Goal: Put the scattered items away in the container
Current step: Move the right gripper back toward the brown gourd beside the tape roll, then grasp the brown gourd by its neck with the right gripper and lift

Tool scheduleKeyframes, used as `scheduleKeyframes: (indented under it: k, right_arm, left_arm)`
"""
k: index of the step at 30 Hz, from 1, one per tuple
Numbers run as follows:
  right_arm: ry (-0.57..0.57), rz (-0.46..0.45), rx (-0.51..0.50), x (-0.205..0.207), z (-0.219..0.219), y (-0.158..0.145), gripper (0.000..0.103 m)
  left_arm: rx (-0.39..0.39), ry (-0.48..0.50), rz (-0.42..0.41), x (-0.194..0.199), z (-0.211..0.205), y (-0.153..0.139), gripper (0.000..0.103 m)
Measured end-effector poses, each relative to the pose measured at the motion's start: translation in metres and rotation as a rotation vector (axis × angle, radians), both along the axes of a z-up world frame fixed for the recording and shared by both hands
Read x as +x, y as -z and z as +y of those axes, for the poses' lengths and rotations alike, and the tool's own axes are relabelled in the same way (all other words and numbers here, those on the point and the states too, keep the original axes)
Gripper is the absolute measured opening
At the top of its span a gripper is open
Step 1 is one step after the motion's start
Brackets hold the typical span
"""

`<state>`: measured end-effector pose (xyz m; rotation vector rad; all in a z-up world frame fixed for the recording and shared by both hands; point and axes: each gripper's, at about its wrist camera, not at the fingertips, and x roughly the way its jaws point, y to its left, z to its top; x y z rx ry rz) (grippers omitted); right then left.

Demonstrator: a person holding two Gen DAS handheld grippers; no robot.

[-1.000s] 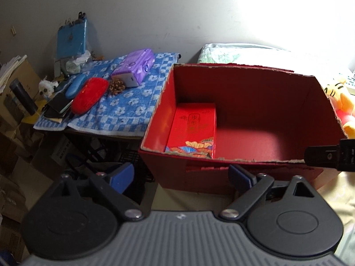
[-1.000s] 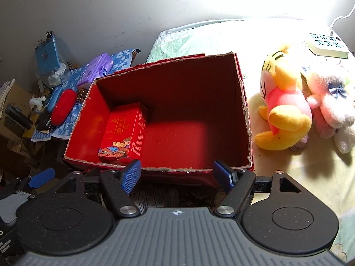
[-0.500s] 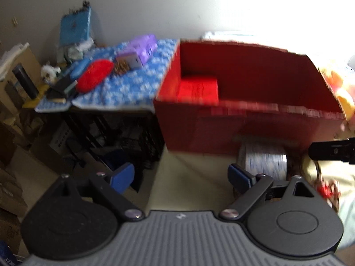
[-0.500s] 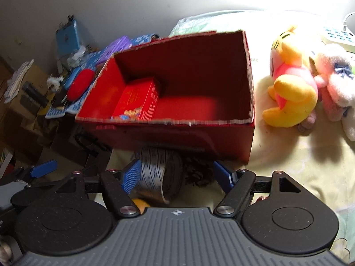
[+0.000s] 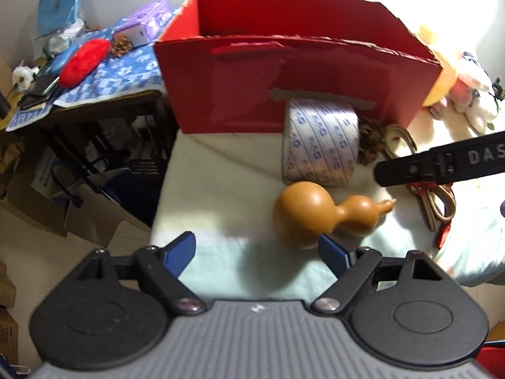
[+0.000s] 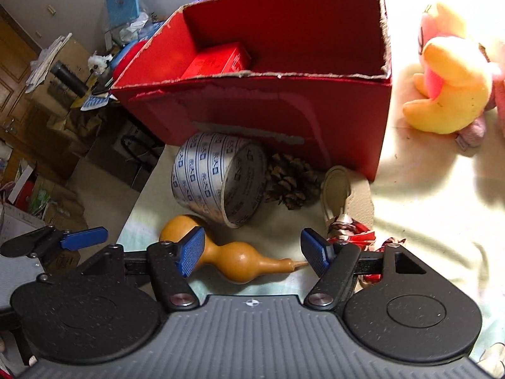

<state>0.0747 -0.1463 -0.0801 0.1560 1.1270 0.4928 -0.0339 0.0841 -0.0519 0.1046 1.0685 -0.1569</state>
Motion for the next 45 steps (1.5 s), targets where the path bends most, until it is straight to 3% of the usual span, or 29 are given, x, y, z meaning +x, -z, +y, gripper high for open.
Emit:
scheduleKeyframes:
  k: [8, 13, 16, 29, 34, 39, 45]
  right_arm:
    - [-0.025, 0.043, 0.032, -0.001, 0.006, 0.012, 0.069]
    - [-0.015, 0.068, 0.081, 0.005, 0.009, 0.019, 0.067]
    - [-0.009, 0.092, 0.104, 0.008, 0.012, 0.024, 0.067]
    - [-0.077, 0.246, 0.196, 0.005, 0.019, 0.038, 0.063]
    - [-0.136, 0.206, 0.163, 0.001, 0.029, 0.032, 0.063]
    - [-0.202, 0.135, 0.081, -0.002, 0.044, 0.03, 0.063]
    - [-0.211, 0.114, 0.084, 0.005, 0.04, 0.032, 0.059]
  left_arm:
    - [-0.018, 0.034, 0.062, 0.0, -0.011, 0.014, 0.076]
    - [-0.045, 0.034, 0.11, 0.003, -0.01, 0.025, 0.055]
    - [-0.046, -0.001, 0.131, 0.006, -0.005, 0.031, 0.05]
    - [-0.033, -0.083, 0.127, 0.019, 0.009, 0.041, 0.05]
    - [-0.012, -0.084, 0.101, 0.021, 0.021, 0.044, 0.05]
    - [-0.039, -0.048, 0.072, 0.019, 0.033, 0.044, 0.05]
    - [-0.084, 0.029, 0.052, 0.008, 0.033, 0.044, 0.052]
